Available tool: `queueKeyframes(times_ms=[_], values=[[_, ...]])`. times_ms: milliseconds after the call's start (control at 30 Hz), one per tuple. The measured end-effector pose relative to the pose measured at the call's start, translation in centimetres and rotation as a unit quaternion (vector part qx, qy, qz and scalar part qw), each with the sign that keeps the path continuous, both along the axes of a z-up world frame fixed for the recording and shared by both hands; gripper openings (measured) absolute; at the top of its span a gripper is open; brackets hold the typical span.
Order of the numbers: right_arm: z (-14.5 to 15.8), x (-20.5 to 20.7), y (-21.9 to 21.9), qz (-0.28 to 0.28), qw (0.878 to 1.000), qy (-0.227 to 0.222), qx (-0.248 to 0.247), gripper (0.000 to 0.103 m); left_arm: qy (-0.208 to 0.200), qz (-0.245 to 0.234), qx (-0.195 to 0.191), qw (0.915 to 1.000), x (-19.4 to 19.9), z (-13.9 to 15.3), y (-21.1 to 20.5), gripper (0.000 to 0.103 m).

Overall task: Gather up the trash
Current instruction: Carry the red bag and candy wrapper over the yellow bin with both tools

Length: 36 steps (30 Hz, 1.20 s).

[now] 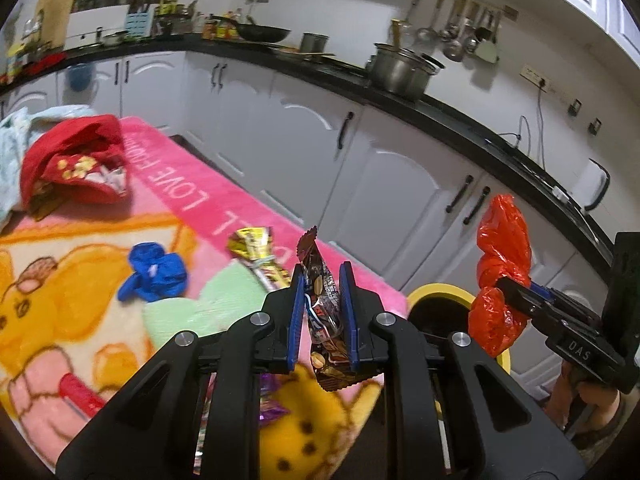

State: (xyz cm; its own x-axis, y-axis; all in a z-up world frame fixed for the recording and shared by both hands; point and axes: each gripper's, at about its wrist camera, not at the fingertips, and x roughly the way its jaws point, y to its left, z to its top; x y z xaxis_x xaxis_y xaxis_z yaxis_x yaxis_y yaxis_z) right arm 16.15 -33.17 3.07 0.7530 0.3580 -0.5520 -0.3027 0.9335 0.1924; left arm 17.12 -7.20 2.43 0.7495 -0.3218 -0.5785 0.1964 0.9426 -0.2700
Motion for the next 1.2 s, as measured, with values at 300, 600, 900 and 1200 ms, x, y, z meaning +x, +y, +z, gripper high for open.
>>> queueKeyframes(times_ms=[300, 600, 900, 1200], values=[[0.0, -0.7, -3.2, -0.039, 0.999, -0.006, 0.008, 0.033, -0.013, -0.042, 0.005, 0.9990, 0.4, 0.3, -4.5, 0.012], [-0.9, -1.4, -7.2, -0.081, 0.997, 0.001, 0.013, 0.033, -0.024, -0.084, 0.012, 0.9961, 0.9, 0.2, -9.0, 0.012], [-2.7, -1.8, -10.5, -0.115, 0.993, 0.012, 0.008, 0.033, -0.020, -0.126, 0.018, 0.9917, 1.6, -1.1, -13.7, 0.012], [-5.2, -2.5, -13.3, -0.141, 0.989, 0.031, -0.005, 0.033, -0.002, -0.160, 0.014, 0.9870, 2.4, -3.1, -17.6, 0.012]])
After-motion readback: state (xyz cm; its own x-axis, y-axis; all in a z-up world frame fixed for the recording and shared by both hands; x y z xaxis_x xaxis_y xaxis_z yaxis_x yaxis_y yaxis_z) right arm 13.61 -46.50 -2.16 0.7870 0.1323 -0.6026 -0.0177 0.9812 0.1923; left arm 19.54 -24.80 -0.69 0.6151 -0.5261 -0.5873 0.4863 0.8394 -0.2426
